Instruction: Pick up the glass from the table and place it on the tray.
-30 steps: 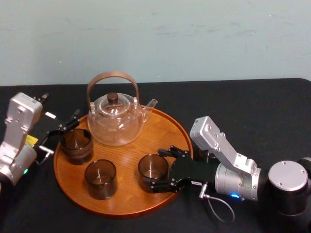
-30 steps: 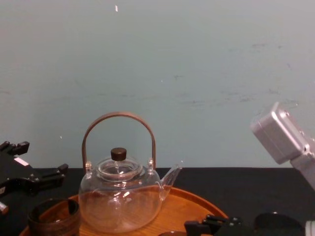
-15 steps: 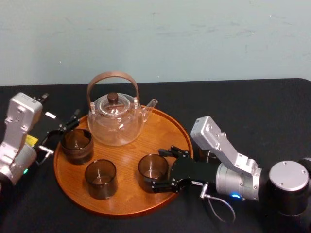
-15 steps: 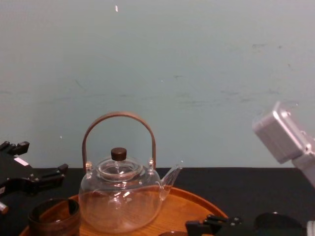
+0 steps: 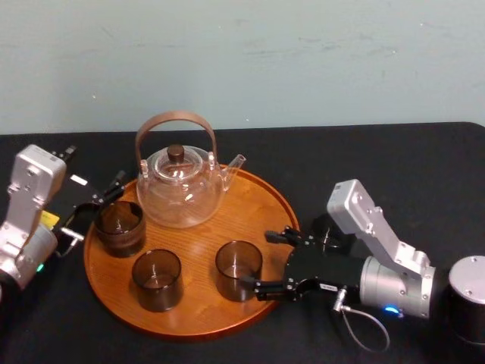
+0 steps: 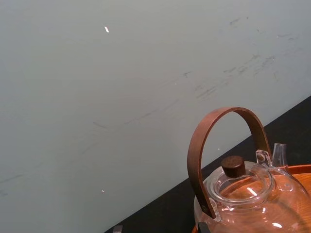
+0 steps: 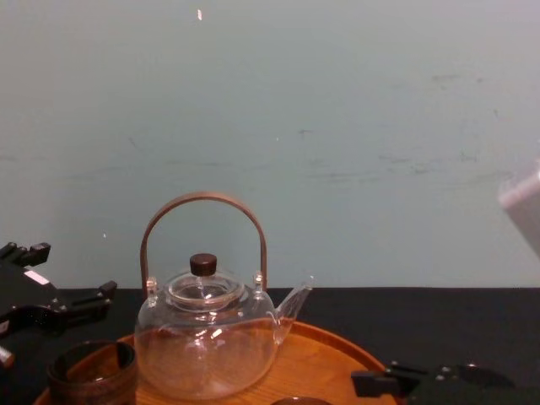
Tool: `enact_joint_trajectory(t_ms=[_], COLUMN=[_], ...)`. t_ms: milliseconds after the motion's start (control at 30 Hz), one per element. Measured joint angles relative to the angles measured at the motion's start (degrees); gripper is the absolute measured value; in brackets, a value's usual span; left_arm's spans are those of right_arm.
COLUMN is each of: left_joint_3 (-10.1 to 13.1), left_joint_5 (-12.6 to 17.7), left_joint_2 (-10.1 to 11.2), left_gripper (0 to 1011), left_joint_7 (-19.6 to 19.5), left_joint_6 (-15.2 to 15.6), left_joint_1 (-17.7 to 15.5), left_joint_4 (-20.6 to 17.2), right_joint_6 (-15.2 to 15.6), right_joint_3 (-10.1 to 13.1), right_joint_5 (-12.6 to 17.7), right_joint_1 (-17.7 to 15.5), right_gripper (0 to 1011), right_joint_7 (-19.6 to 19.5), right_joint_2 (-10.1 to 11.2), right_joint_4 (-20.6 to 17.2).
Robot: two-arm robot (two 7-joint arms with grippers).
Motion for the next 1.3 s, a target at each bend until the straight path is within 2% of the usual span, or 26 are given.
enact_joint_trajectory(t_ms=[333,533,800,833,1300], left_joint_3=[0.0,0.0,0.0,0.0,0.0], left_joint_5=[0.0,0.0,0.0,0.0,0.0], left_joint_2=[0.0,0.0,0.0,0.0,0.0], left_gripper=[1001,1001,1001,1001,1001], left_joint_7=[0.0,0.0,0.0,0.0,0.0], left_joint_6=[0.0,0.0,0.0,0.0,0.0], left_joint_1=[0.0,0.0,0.0,0.0,0.0], left_joint_4=[0.0,0.0,0.0,0.0,0.0], right_joint_6=[-1.05,-2.22,-3.82,-6.3,-6.3], right_joint_3=[2.29,4.34,7.13,15.86,15.86], right_joint_5=[1.91,3.32,5.02,8.14,8.12], right_joint_1=[-2.9,-5.36,-8.18,-13.69,-13.69], right_gripper=[1002,1002,1002,1002,1002], right_joint_7=[-0.05,-0.04,-0.51,-6.15,-6.14], right_joint_2=[3.33,5.97,8.37,9.05,9.05], right_joint_4=[-3.08,-5.18,-6.98,-10.06,-10.06])
